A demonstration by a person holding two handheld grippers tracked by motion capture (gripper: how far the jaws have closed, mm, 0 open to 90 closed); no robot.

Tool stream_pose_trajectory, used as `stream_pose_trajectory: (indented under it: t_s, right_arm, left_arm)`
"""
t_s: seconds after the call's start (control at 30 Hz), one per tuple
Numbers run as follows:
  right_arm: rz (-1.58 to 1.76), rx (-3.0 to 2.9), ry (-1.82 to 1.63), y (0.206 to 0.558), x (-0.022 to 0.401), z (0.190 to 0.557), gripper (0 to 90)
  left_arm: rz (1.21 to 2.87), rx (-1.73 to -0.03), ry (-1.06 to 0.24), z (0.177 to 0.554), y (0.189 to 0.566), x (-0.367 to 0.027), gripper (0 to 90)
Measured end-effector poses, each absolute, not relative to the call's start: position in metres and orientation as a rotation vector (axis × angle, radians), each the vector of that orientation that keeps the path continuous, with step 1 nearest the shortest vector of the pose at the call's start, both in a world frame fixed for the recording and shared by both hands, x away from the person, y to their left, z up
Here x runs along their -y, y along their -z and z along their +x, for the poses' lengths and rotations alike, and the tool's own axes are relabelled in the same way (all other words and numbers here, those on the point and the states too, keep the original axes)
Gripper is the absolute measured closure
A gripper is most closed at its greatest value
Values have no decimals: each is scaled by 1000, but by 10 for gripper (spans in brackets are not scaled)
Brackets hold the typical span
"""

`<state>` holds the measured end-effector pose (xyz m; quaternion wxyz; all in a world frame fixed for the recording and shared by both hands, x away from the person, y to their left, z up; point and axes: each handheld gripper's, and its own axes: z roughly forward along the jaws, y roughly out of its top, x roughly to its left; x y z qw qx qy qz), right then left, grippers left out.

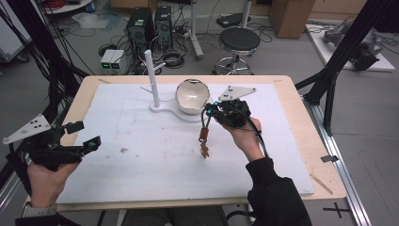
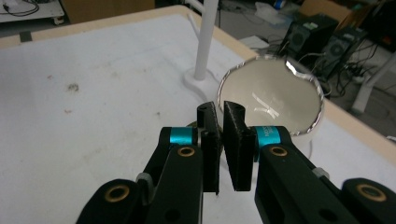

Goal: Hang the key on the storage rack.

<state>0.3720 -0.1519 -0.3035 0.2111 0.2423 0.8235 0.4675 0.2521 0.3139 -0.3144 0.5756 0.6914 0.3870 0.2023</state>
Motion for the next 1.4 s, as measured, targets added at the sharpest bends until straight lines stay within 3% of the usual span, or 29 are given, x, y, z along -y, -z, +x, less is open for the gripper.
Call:
stream_pose_trajectory:
  t_s: [0.37, 1.4]
  right_arm:
    - [622, -2234, -1302, 265, 138, 372, 857]
    - [592, -2295, -1268, 261, 4, 437, 857]
  left_arm:
    - [1616, -906, -474, 250, 313, -313, 67]
    - [1594, -943, -471, 218, 317, -336, 67]
